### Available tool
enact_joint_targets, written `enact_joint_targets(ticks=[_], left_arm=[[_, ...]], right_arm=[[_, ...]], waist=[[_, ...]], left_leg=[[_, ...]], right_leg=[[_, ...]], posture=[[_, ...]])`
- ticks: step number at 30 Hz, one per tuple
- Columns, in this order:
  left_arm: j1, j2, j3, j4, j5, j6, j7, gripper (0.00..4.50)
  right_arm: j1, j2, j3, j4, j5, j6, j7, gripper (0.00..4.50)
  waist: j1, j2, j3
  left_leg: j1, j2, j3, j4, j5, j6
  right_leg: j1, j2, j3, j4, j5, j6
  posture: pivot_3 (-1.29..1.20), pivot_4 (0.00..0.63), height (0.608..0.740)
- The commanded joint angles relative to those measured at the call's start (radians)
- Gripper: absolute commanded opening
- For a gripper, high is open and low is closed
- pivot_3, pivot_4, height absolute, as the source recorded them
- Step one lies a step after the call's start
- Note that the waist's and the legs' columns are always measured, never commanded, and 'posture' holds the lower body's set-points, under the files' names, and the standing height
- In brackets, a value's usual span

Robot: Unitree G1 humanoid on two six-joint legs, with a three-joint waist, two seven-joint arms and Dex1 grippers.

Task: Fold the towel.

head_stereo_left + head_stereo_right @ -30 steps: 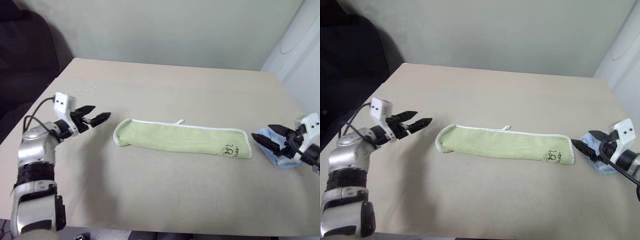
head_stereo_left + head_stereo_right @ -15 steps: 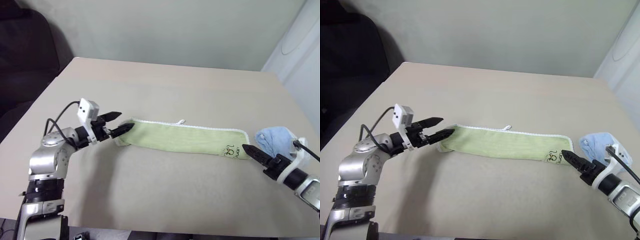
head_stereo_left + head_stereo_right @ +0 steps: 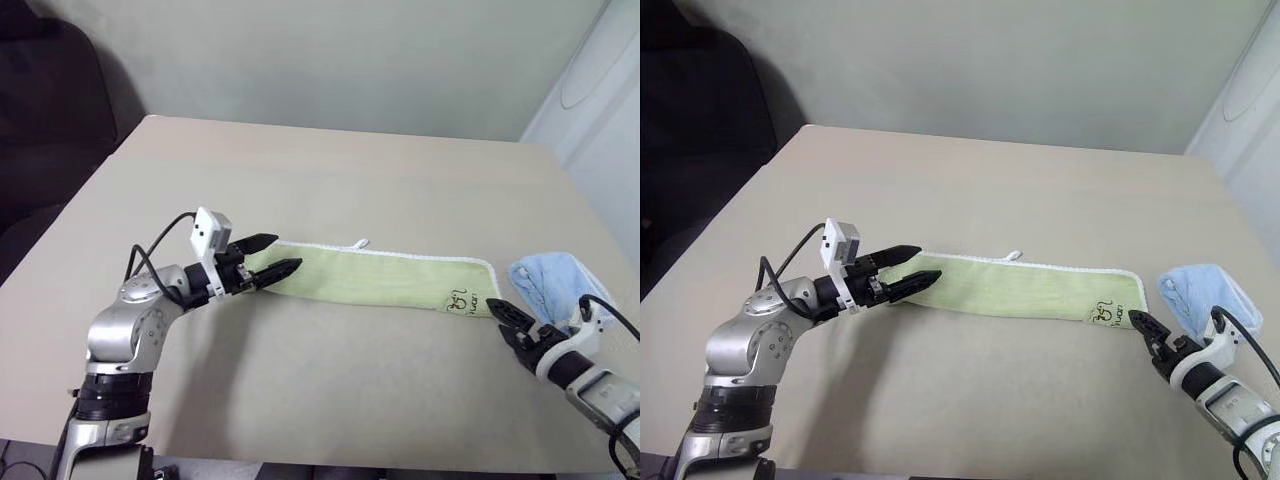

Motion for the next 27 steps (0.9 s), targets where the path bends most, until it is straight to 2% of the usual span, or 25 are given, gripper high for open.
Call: enact_joint_targets(ticks=[1,15,18,20,27], left_arm=[[0.000,0.000,0.002,-0.054,-0.023,0.008,0.011,4.47],[0.004,-0.012,-0.010,-0.070,-0.026,0.007,0.025,4.47],[0.002,-0.015,-0.011,-0.067,-0.023,0.003,0.027,4.50],[0.004,-0.015,-0.010,-0.068,-0.022,0.001,0.029,4.50],[0.015,-0.014,-0.002,-0.076,-0.024,0.001,0.035,4.50]], right_arm=[[-0.034,0.020,0.044,0.019,0.004,-0.044,-0.015,4.42],[-0.166,0.095,0.134,0.125,-0.044,-0.136,-0.019,4.42],[-0.174,0.100,0.139,0.132,-0.050,-0.138,-0.019,3.86],[-0.165,0.102,0.133,0.125,-0.048,-0.144,-0.032,3.22],[-0.116,0.077,0.087,0.046,0.015,-0.169,-0.070,0.60]], waist=[[-0.004,-0.001,-0.001],[-0.026,-0.007,-0.004],[-0.026,-0.007,-0.005],[-0.026,-0.007,-0.005],[-0.016,-0.005,-0.005]], left_leg=[[0.000,0.000,0.000,0.000,0.000,0.000],[0.004,0.001,0.000,0.000,-0.003,-0.002],[0.005,0.001,0.000,0.000,-0.003,-0.002],[0.005,0.001,0.000,-0.001,-0.004,-0.002],[0.004,0.001,0.000,-0.002,-0.005,-0.003]], right_leg=[[0.000,0.000,0.000,0.000,0.000,0.000],[0.000,0.000,0.000,0.000,0.003,-0.003],[0.000,0.000,0.000,0.000,0.004,-0.005],[0.000,0.000,0.000,0.000,0.004,-0.006],[0.000,0.000,0.000,0.000,0.004,-0.005]], posture=[[0.00,0.150,0.740],[0.00,0.150,0.740],[0.00,0.150,0.740],[0.00,0.150,0.740],[0.00,0.150,0.740]])
